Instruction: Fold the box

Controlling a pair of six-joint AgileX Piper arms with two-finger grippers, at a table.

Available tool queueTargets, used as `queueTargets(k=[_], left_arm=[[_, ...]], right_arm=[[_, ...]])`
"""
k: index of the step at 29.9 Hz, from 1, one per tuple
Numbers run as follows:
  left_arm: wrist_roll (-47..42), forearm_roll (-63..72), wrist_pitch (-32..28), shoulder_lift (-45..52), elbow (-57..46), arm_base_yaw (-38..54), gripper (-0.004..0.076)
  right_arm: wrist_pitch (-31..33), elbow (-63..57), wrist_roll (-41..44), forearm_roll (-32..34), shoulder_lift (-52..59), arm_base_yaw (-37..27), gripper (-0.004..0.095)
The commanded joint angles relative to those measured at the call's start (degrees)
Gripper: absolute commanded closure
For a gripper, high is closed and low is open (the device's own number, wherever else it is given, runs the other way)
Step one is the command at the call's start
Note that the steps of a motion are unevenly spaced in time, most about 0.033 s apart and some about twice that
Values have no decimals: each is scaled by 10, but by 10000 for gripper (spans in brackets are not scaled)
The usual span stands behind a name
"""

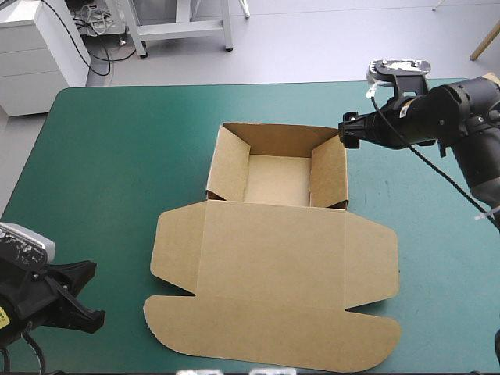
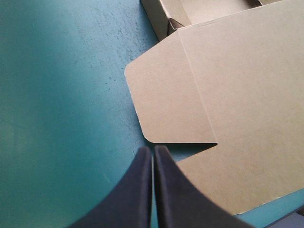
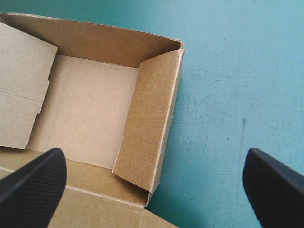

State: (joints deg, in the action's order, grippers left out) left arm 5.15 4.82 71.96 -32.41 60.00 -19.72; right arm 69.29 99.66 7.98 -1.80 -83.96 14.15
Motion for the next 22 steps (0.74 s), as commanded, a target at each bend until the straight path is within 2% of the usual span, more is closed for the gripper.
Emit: queueTargets(k=[1,10,17,22], left_arm=[[1,5,10,-6,12,0,731],[3,5,10,-6,12,0,731],[5,5,10,-6,12,0,732],[5,5,10,-6,12,0,731]], right_arm=[[-23,16,1,6,28,-3,-22],[-23,15,33,8,17,-3,-22],[-24,-30,41,14,-41,-3,-21],[-71,-51,48,-3,-102,2,-21]])
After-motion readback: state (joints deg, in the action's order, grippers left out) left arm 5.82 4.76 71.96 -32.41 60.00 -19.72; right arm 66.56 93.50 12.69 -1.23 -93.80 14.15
